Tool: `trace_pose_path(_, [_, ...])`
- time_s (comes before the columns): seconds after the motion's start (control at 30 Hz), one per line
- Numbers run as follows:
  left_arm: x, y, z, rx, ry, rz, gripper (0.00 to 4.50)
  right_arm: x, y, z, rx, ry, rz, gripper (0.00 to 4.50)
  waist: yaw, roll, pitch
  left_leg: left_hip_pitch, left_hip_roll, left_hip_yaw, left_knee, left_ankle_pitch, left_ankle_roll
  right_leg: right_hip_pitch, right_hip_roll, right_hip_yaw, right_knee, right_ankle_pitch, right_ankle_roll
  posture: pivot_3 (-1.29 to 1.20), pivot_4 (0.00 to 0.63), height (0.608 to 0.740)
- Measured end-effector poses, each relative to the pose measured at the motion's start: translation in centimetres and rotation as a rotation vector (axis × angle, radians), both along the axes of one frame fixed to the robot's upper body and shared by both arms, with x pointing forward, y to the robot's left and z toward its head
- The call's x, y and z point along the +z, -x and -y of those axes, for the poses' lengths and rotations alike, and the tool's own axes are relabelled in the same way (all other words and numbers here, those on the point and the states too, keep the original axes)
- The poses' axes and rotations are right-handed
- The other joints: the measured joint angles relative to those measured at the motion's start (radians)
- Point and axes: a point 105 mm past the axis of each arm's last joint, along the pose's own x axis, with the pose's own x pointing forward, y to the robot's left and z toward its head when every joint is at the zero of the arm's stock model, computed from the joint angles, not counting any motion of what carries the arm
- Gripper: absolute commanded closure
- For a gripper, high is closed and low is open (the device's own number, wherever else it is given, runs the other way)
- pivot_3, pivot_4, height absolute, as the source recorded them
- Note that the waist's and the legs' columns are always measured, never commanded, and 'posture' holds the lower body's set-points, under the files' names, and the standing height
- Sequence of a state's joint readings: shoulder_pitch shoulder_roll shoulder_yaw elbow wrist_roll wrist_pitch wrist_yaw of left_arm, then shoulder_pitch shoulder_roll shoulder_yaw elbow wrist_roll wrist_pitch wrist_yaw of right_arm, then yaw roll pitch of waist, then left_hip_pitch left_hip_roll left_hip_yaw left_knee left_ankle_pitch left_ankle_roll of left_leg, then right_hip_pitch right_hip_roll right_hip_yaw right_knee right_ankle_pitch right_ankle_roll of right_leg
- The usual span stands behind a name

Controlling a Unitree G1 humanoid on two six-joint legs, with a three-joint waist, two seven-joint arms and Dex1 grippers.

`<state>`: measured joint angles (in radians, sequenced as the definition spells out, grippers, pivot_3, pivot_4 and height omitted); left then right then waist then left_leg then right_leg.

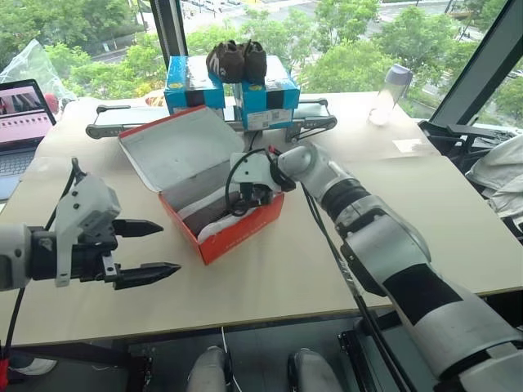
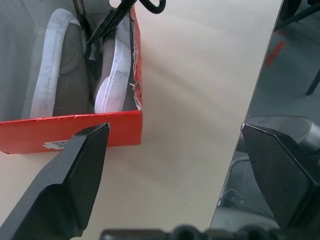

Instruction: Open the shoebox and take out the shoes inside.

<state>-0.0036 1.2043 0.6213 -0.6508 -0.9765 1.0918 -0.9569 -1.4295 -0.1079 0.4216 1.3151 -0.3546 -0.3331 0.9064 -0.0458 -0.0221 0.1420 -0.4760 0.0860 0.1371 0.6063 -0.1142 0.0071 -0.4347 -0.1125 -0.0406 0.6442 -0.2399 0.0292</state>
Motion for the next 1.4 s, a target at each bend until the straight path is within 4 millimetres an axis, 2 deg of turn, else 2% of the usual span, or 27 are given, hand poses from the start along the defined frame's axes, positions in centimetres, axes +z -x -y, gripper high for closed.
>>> trace_pose_path(0.2, [0.1, 0.1, 0.1, 0.003, 0.002, 0.012, 0.00, -0.9, 0.1, -0.8, -0.012, 0.026, 0.015, 0.01, 0.000, 0.000, 0.000, 0.000, 0.000, 0.000, 0.000, 0.000, 0.000, 0.000, 0.000, 0.000, 0.000, 0.000, 0.000, 0.00, 0.150, 0.740])
trace_pose_path(0.37, [0.2, 0.0, 0.1, 0.016, 0.005, 0.026, 0.00, -1.7, 0.4, -1.6, -0.011, 0.034, 0.003, 1.31, -0.001, 0.000, 0.000, 0.000, 0.000, 0.000, 0.000, 0.000, 0.000, 0.000, 0.000, 0.000, 0.001, 0.000, 0.000, 0.00, 0.150, 0.740])
trace_pose_path(0.4, [0.3, -0.2, 0.1, 0.027, 0.006, 0.042, 0.00, -2.0, 0.4, -1.6, -0.012, 0.036, -0.004, 1.73, -0.001, 0.000, 0.000, 0.000, 0.000, 0.000, 0.000, 0.000, 0.000, 0.000, 0.000, 0.000, 0.001, 0.000, -0.001, 0.00, 0.150, 0.740])
trace_pose_path(0.47, [0.8, -0.9, -0.6, 0.077, -0.009, 0.085, 0.00, -2.3, 0.5, -1.6, -0.014, 0.038, -0.013, 2.59, -0.002, 0.000, 0.000, 0.001, 0.000, 0.000, 0.000, 0.000, -0.001, 0.000, 0.000, 0.000, 0.001, 0.000, -0.001, 0.00, 0.150, 0.740])
trace_pose_path(0.6, [1.4, -2.1, -2.7, 0.193, -0.027, 0.140, 0.00, -2.2, 0.5, -1.6, -0.017, 0.029, -0.017, 3.72, -0.003, 0.000, 0.000, 0.002, 0.000, 0.000, 0.000, 0.000, -0.001, 0.000, 0.000, 0.000, 0.001, -0.001, -0.001, 0.00, 0.150, 0.740])
trace_pose_path(0.63, [1.7, -2.2, -3.1, 0.210, -0.027, 0.152, 0.00, -2.2, 0.5, -1.6, -0.019, 0.028, -0.019, 3.85, -0.003, 0.000, 0.000, 0.002, 0.000, 0.000, 0.000, 0.000, -0.001, 0.000, 0.000, 0.000, 0.001, -0.001, -0.001, 0.00, 0.150, 0.740])
trace_pose_path(0.93, [2.8, -2.3, -3.4, 0.212, -0.029, 0.203, 0.00, -2.0, 0.6, -1.5, -0.017, 0.003, -0.060, 3.97, -0.003, 0.000, 0.000, 0.002, 0.000, 0.000, 0.000, 0.000, -0.001, 0.000, 0.000, 0.000, 0.001, -0.001, -0.001, 0.00, 0.150, 0.740])
trace_pose_path(1.03, [3.0, -2.3, -3.3, 0.205, -0.024, 0.211, 0.00, -1.2, 1.0, -1.0, 0.017, 0.008, -0.111, 3.97, -0.002, 0.000, 0.000, 0.000, 0.000, 0.000, -0.001, 0.000, -0.001, 0.001, 0.000, 0.000, 0.002, 0.000, -0.001, 0.00, 0.150, 0.740])
trace_pose_path(1.17, [3.2, -2.7, -3.3, 0.187, -0.014, 0.225, 0.00, 1.3, 1.4, -0.4, 0.089, 0.021, -0.134, 3.97, -0.001, 0.000, 0.000, 0.000, 0.000, 0.000, 0.000, 0.000, -0.001, 0.002, 0.000, 0.000, 0.002, -0.001, -0.001, 0.00, 0.150, 0.740])
trace_pose_path(1.4, [2.6, -3.5, -2.6, 0.134, -0.004, 0.215, 0.00, 9.5, 1.9, 0.1, 0.181, -0.041, 0.051, 3.97, 0.000, 0.000, 0.000, 0.000, 0.000, 0.000, -0.001, 0.000, -0.001, -0.001, 0.000, 0.000, 0.002, -0.001, -0.001, 0.00, 0.150, 0.740])
